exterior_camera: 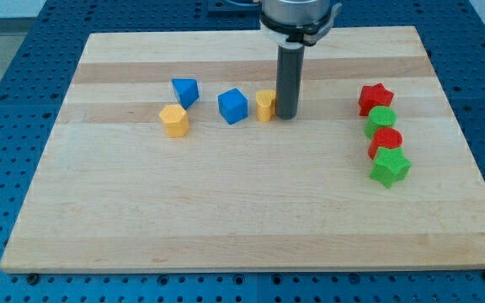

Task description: Move the yellow heart towards he top centre of the board

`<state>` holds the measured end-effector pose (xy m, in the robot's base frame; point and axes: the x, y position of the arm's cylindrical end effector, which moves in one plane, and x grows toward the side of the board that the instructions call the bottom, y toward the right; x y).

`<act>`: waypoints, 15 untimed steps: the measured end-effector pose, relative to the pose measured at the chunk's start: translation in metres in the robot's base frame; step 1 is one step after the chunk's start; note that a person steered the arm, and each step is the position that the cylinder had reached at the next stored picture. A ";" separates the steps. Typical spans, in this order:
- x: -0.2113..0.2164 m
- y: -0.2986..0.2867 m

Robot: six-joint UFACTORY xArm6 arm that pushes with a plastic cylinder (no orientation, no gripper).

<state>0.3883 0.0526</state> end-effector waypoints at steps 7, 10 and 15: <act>0.033 -0.030; 0.005 -0.030; -0.020 0.011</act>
<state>0.3678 0.0639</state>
